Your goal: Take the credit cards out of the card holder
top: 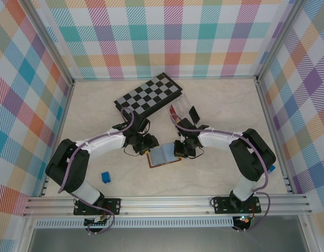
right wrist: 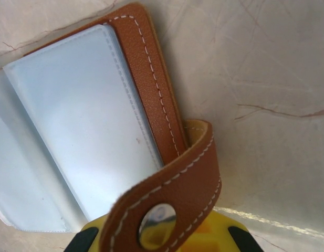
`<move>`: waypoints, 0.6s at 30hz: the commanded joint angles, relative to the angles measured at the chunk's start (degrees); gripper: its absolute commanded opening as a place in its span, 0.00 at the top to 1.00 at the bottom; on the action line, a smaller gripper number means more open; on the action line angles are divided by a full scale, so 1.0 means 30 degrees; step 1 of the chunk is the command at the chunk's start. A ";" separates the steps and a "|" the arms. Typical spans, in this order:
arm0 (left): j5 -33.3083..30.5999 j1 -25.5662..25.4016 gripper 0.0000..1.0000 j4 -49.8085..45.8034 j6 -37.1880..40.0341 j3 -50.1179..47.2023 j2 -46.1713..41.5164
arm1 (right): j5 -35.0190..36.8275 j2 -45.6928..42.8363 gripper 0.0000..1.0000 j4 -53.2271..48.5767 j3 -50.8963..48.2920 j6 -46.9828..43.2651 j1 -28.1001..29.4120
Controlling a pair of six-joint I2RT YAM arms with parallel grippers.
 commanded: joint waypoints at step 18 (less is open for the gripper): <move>0.1495 0.0002 0.53 0.1230 -0.0209 -0.0229 0.1864 | 0.0586 0.0976 0.98 -0.0924 -0.0061 0.0237 0.0130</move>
